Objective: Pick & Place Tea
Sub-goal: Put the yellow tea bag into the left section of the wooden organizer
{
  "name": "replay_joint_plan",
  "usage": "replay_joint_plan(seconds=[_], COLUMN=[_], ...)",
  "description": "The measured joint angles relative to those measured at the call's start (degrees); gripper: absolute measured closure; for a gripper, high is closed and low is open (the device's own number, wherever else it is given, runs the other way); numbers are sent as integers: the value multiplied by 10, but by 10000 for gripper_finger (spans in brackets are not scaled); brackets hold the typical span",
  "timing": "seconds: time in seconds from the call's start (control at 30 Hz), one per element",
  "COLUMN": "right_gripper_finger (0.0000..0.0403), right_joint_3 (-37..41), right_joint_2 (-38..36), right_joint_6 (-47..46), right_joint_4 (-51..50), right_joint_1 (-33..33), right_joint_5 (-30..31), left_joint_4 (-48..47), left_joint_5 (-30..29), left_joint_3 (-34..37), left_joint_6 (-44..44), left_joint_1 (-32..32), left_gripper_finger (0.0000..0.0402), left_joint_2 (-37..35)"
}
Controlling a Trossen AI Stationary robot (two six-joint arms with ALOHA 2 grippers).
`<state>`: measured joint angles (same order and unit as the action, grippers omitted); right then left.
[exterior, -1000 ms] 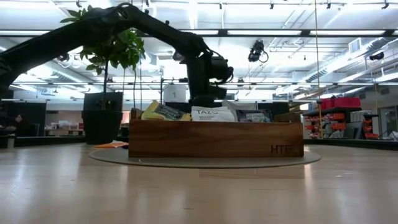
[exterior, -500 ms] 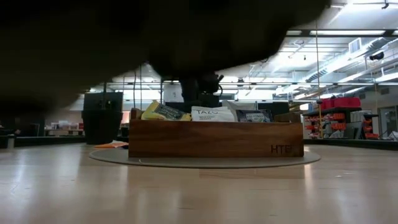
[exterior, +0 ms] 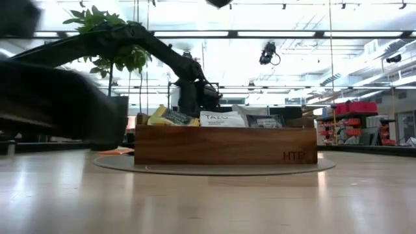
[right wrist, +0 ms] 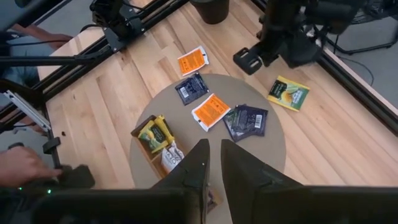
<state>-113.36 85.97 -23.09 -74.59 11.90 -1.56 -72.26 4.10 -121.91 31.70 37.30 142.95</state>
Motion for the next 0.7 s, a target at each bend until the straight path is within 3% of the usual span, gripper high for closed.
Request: replay_joint_plan(seconds=[0.43,0.53,0.7], right_gripper_finger=[352,352,352], right_joint_3=[0,0,0], right_joint_2=[0,0,0], right_joint_6=[25,27,26], right_joint_4=[3,9,17], right_joint_1=[0,0,0], right_joint_5=[6,6,6], left_joint_4=[72,94,155], left_joint_5=[-150,-140,-70], left_joint_3=[11,11,11], left_joint_6=[48,116,216], left_joint_1=[-40,-47,-47], left_gripper_finger=[401,401,401], left_joint_2=[-60,-64,-67])
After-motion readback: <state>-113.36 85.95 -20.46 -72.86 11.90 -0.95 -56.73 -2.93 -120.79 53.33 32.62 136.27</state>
